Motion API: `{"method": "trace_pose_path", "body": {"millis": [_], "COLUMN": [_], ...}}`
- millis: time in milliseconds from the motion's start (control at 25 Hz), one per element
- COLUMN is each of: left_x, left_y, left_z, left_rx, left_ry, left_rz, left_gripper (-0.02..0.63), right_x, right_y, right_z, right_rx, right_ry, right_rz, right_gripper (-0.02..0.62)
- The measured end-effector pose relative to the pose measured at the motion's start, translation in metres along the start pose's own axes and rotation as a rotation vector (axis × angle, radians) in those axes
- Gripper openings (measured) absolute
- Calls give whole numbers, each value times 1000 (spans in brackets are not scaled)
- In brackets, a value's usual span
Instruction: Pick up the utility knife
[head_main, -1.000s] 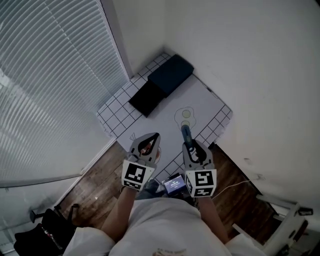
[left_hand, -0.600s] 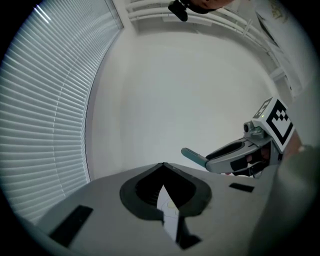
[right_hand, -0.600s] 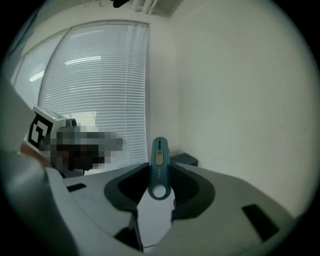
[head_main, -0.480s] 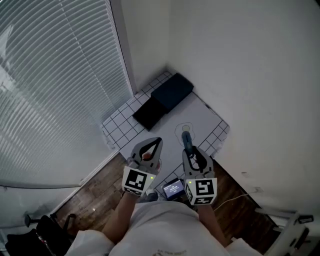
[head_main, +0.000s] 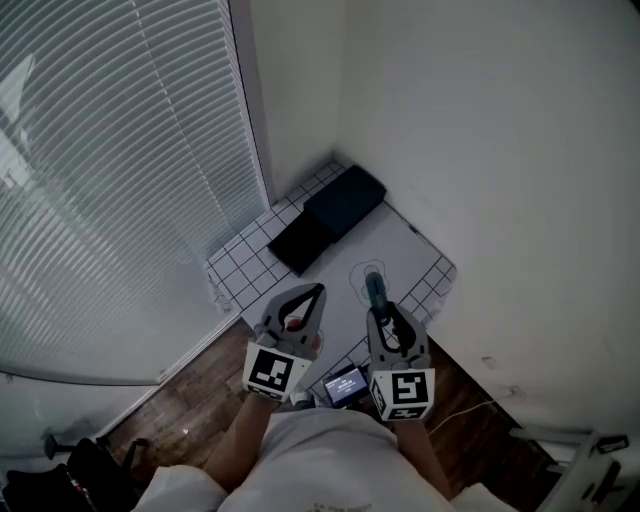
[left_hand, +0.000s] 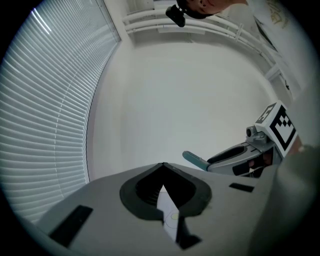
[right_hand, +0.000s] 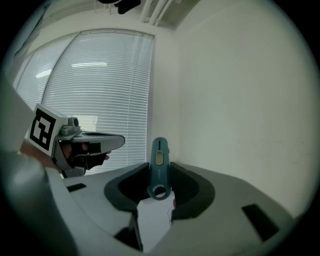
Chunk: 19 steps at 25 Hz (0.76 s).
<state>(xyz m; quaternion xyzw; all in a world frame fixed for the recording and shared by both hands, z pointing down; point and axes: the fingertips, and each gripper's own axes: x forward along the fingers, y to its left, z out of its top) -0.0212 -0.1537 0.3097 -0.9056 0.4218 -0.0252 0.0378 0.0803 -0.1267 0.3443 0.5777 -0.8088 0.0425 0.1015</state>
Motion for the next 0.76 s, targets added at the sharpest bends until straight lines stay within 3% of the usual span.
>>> {"method": "trace_pose_path", "body": {"millis": [320, 760], "left_x": [-3, -3], "left_y": [7, 10], "left_z": [-5, -11], "left_rx": [-8, -1], "left_ry": [10, 23], "left_rz": [12, 3], "left_gripper": [6, 6], "right_x": [-3, 3], "right_y": [2, 4], "right_z": [10, 3], "right_rx": [22, 53], "right_ry": [-42, -26], "right_rz": [3, 11], "right_gripper": [137, 137]}}
